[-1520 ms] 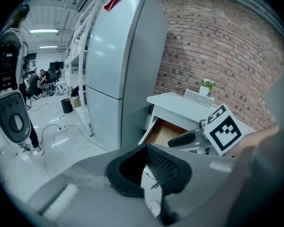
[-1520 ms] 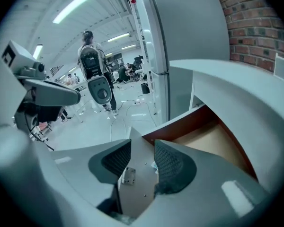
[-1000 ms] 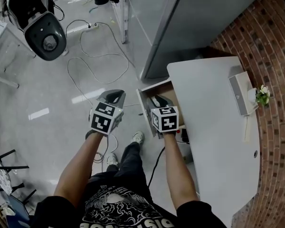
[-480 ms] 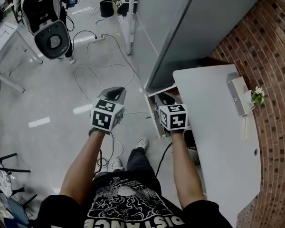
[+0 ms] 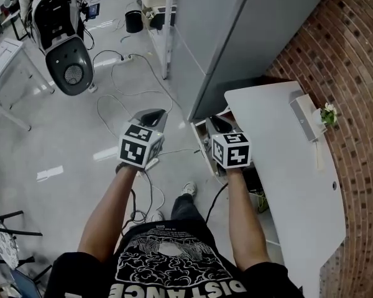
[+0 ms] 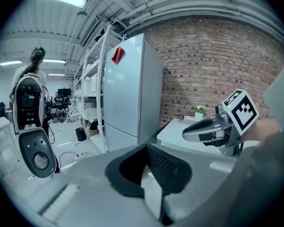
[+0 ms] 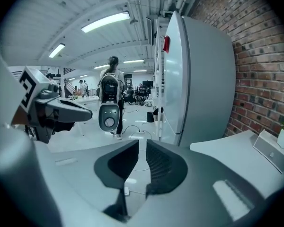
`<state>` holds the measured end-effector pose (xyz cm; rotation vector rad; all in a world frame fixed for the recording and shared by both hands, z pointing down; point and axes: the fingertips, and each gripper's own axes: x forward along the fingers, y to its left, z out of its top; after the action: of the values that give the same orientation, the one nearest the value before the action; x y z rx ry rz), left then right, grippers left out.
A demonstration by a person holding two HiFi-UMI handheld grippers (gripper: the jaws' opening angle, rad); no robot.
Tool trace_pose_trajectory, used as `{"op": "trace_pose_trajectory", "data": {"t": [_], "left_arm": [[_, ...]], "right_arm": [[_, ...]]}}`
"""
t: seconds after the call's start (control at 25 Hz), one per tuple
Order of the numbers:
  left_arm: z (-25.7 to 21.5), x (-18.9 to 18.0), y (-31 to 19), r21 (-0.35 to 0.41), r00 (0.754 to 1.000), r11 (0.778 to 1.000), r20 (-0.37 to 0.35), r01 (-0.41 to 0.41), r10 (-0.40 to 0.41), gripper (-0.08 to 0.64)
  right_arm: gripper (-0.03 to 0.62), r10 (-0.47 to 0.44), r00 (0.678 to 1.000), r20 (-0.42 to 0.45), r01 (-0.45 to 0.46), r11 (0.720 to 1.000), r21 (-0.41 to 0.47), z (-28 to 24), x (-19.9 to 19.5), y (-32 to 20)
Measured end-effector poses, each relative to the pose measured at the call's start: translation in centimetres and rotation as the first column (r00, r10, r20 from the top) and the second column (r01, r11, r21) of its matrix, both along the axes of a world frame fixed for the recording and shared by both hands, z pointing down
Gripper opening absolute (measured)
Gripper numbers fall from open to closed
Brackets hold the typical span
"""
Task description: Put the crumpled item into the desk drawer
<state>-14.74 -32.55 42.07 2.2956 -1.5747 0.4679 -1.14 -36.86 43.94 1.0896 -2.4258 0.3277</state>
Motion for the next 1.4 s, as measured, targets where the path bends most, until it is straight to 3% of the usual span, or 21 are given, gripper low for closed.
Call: {"op": "trace_pose_trajectory", "data": {"t": [0.44,0.8,1.4], "left_arm": [[-3.0,-1.8,3.2,0.065,0.999,0.997,0.017,-0.035,0.034,0.005],[-4.4,-2.7,4.8,0.090,0.999,0.995,0.021,-0.040,0.038,0.005],[-5.0,-2.5,5.7,0.106,0.998,0.993,0.028,-0.051,0.048,0.005]], "right_arm": [[0.004,0.027,0.999,0.038,-0.030,0.995,0.091,-4.6,-1.4,4.0],[0.000,0.036,0.998,0.043,-0.042,0.987,0.153,-7.4,-1.9,5.7],[0.000,0.030,0.998,0.056,-0.039,0.985,0.166,-7.8,-2.1,6.8]]}}
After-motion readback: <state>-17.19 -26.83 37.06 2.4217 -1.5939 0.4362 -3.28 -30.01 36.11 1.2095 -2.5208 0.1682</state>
